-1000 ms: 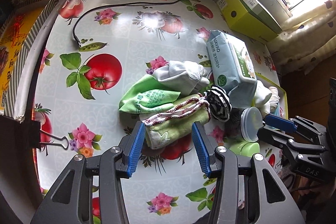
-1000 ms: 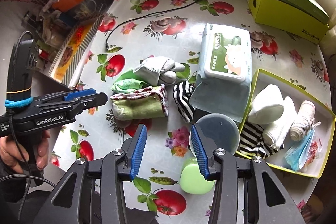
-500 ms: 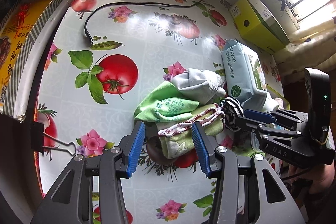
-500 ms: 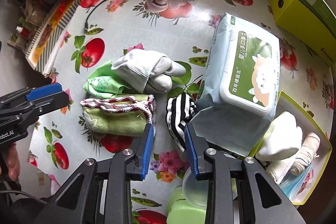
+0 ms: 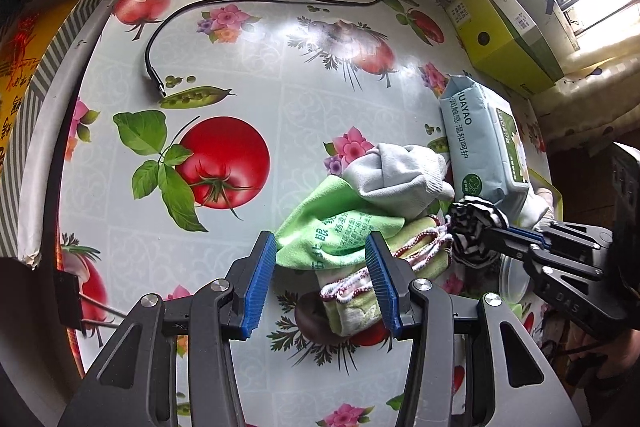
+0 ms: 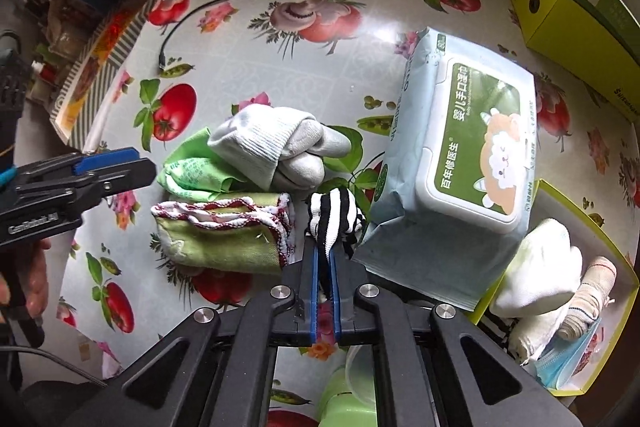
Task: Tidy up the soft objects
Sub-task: 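Grasp the black-and-white striped sock with the right gripper, then grasp the green cloth with the left gripper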
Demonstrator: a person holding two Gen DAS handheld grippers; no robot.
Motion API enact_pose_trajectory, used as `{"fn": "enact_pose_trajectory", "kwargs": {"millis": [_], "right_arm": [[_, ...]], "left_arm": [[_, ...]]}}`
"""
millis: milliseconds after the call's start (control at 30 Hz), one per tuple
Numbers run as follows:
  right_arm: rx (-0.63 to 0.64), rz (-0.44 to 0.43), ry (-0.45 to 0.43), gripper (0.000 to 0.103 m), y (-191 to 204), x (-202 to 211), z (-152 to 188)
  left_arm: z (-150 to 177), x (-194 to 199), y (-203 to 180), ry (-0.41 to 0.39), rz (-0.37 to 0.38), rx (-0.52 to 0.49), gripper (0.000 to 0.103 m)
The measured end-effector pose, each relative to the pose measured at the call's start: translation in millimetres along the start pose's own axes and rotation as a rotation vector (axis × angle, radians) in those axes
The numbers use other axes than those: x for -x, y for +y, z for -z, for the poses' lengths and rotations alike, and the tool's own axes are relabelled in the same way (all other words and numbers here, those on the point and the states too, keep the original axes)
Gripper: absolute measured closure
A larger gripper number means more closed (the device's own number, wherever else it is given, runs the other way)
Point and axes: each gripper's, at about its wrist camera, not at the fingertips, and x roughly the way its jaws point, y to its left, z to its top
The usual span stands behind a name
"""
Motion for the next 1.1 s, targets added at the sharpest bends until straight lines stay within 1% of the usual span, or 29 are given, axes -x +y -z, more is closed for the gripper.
{"fn": "enact_pose_trajectory", "kwargs": {"millis": [167,333,400,500,600,633,667,700,767,867,933,1100], "right_arm": [[-0.024,-0.03,-0.046,0.098,-1.2,23.9,4.4],[-0.032,-0.046,-0.054,0.098,3.0,31.5,10.0],[-0.035,-0.05,-0.052,0.098,3.1,33.4,13.6],[-0.036,-0.056,-0.051,0.098,3.7,35.2,17.2],[-0.038,-0.059,-0.055,0.098,3.9,36.9,19.3],[-0.038,-0.059,-0.057,0.098,4.1,37.7,19.7],[-0.038,-0.06,-0.061,0.098,4.4,38.9,20.1],[-0.038,-0.061,-0.064,0.098,4.5,40.1,20.5],[-0.039,-0.061,-0.072,0.098,4.7,43.1,21.5],[-0.042,-0.063,-0.083,0.098,4.1,47.6,23.6],[-0.045,-0.065,-0.091,0.098,3.1,51.6,25.1],[-0.057,-0.075,-0.125,0.098,0.0,64.2,30.0]], "left_arm": [[-7.1,-22.2,-5.3,0.049,0.009,-0.045,0.055],[-5.6,-42.4,-15.8,0.097,-0.02,-0.097,0.055],[-5.7,-46.5,-17.4,0.095,-0.035,-0.095,0.055],[-8.9,-47.9,-17.8,0.078,-0.039,-0.081,0.056],[-10.1,-49.8,-21.5,0.065,-0.062,-0.101,0.056],[-9.7,-50.1,-22.7,0.059,-0.078,-0.107,0.062],[-9.1,-50.5,-23.6,0.053,-0.096,-0.113,0.071],[-9.6,-51.0,-24.5,0.048,-0.102,-0.112,0.074],[-8.4,-50.7,-21.1,0.049,-0.081,-0.091,0.085],[-4.2,-48.2,-19.8,0.049,-0.08,-0.09,0.091],[-0.3,-42.3,-19.3,0.039,-0.078,-0.081,0.092],[6.7,-11.1,-16.3,-0.022,-0.076,-0.049,0.093]]}}
